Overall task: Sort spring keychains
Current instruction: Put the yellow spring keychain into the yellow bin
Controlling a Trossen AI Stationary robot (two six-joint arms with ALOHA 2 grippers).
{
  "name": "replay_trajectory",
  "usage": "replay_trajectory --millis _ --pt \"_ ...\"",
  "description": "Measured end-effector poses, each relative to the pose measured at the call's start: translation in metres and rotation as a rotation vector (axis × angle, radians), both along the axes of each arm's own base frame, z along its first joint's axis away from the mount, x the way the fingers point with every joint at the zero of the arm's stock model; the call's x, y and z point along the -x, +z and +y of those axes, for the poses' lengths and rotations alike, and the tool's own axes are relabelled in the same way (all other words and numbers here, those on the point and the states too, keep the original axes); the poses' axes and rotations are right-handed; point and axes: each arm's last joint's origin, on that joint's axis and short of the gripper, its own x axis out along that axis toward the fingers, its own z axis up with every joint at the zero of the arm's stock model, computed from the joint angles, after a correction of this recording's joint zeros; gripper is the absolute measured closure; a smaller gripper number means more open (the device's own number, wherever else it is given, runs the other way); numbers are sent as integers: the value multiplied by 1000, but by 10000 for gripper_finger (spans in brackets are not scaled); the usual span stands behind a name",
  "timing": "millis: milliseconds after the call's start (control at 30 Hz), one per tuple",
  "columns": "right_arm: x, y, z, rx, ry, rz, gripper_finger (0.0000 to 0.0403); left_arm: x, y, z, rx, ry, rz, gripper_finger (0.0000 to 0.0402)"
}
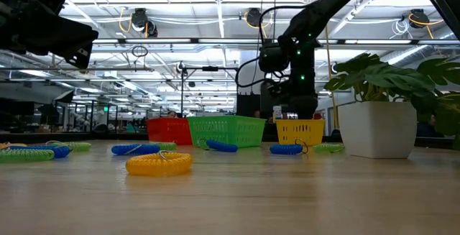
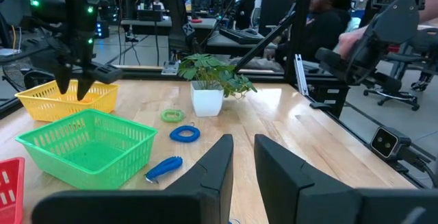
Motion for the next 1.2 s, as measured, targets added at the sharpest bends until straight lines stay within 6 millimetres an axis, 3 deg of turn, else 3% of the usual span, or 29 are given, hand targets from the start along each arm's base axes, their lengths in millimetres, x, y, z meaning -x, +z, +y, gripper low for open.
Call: replay_trajectory --millis 167,733,1200 --pt "0 9 0 -2 32 6 213 0 0 0 0 0 0 334" --pt "-8 62 -1 41 4 -74 211 0 0 0 0 0 -1 334" --pt "-38 134 47 53 17 -177 211 0 0 1 -80 34 -12 334"
